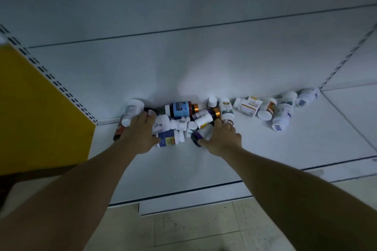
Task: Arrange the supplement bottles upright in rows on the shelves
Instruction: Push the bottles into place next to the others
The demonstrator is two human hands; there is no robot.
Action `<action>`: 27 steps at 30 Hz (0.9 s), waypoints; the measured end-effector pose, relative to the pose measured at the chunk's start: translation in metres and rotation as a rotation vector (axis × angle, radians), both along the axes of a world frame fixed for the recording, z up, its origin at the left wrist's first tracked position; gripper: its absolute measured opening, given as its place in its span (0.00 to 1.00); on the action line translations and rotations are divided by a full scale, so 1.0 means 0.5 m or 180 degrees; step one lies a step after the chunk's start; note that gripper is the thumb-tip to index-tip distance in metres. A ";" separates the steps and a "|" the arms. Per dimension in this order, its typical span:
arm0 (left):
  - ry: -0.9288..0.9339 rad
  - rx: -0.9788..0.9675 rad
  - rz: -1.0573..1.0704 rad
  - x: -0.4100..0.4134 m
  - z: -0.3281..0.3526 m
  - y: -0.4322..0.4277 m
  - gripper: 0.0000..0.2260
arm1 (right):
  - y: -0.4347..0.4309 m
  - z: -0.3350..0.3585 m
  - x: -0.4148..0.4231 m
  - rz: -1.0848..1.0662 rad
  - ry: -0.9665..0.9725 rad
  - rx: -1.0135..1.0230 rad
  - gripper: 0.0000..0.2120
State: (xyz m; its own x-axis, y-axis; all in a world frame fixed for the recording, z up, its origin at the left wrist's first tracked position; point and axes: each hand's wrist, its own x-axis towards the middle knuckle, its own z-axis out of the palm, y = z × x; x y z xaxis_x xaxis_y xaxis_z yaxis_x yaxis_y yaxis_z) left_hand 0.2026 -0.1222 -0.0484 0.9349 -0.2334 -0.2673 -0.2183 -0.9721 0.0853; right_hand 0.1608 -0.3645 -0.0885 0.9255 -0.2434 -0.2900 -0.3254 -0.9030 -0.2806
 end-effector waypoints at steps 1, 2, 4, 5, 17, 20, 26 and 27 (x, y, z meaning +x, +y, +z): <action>-0.0119 0.0077 -0.0011 0.000 -0.008 -0.002 0.38 | 0.001 -0.010 0.003 0.0003 -0.0019 -0.0070 0.44; -0.0299 0.0124 -0.0005 0.000 -0.014 -0.004 0.34 | 0.002 -0.017 0.006 0.0020 -0.0076 -0.0153 0.45; -0.0569 0.0053 0.0069 -0.002 -0.019 -0.010 0.26 | 0.001 -0.022 0.010 0.0069 -0.0138 -0.0311 0.47; -0.0601 -0.0020 0.0107 -0.004 -0.018 -0.012 0.23 | 0.001 -0.023 0.013 0.0091 -0.0128 -0.0375 0.50; -0.0107 -0.3082 0.2038 -0.056 0.016 -0.028 0.26 | 0.013 -0.018 0.022 0.0279 0.0125 0.0014 0.50; 0.0563 -0.4132 0.2464 -0.081 0.022 -0.040 0.17 | 0.012 -0.015 0.008 0.0302 -0.0058 0.0025 0.49; 0.1220 -0.5008 0.2718 -0.152 0.065 -0.061 0.12 | -0.019 0.061 -0.055 0.0220 -0.0539 0.2008 0.45; 0.1217 -0.5046 0.2710 -0.166 0.078 -0.068 0.11 | -0.025 0.082 -0.070 0.0192 -0.0561 0.2291 0.44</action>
